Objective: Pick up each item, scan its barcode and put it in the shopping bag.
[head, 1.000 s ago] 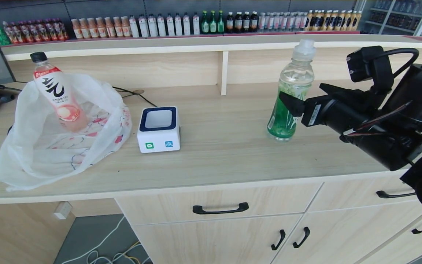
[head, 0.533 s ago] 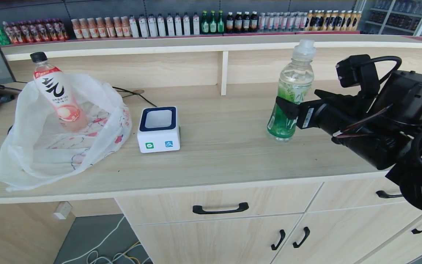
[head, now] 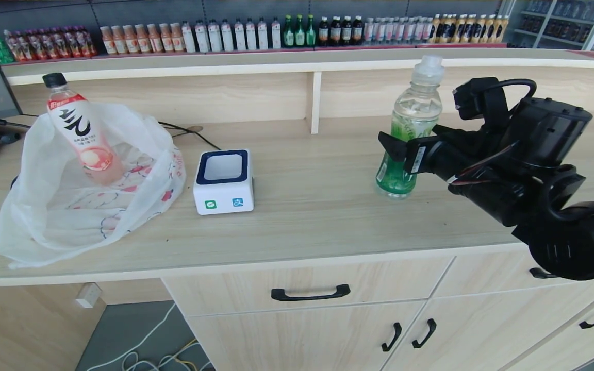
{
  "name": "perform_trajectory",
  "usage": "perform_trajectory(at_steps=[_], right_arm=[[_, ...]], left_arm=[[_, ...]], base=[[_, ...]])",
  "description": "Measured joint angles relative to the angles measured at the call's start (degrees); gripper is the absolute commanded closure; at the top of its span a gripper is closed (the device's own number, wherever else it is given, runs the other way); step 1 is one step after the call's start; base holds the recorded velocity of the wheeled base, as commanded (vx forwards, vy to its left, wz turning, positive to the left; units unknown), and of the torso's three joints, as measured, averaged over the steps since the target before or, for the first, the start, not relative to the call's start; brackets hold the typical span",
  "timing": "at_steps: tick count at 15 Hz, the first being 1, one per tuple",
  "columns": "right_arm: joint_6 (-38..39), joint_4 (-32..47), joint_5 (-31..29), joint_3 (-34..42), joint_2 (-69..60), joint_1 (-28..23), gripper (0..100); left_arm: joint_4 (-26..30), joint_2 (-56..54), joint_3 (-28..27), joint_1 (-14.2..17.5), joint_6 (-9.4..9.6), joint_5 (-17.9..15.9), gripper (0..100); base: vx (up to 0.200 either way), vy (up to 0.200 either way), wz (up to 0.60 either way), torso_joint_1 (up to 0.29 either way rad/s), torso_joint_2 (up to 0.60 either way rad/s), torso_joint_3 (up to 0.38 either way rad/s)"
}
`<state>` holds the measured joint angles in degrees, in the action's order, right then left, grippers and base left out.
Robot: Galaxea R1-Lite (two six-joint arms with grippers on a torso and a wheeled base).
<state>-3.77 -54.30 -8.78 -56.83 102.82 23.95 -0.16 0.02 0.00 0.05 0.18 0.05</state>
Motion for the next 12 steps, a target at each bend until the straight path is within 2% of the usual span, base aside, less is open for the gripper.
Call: perform_trajectory(at_steps=[7,12], right_arm=[[0.0,0.05,0.0,-5.32,3.44,0.0,0],[0.0,0.09,-0.11,-6.21,4.74,0.0,0]], left_arm=[[0.0,0.0,0.0,0.02,0.0,0.02,0],[0.0,0.0,0.0,0.02,0.0,0.0,0]], base=[[0.0,0.0,0.0,0.0,0.0,0.0],[0.0,0.0,0.0,0.0,0.0,0.0]])
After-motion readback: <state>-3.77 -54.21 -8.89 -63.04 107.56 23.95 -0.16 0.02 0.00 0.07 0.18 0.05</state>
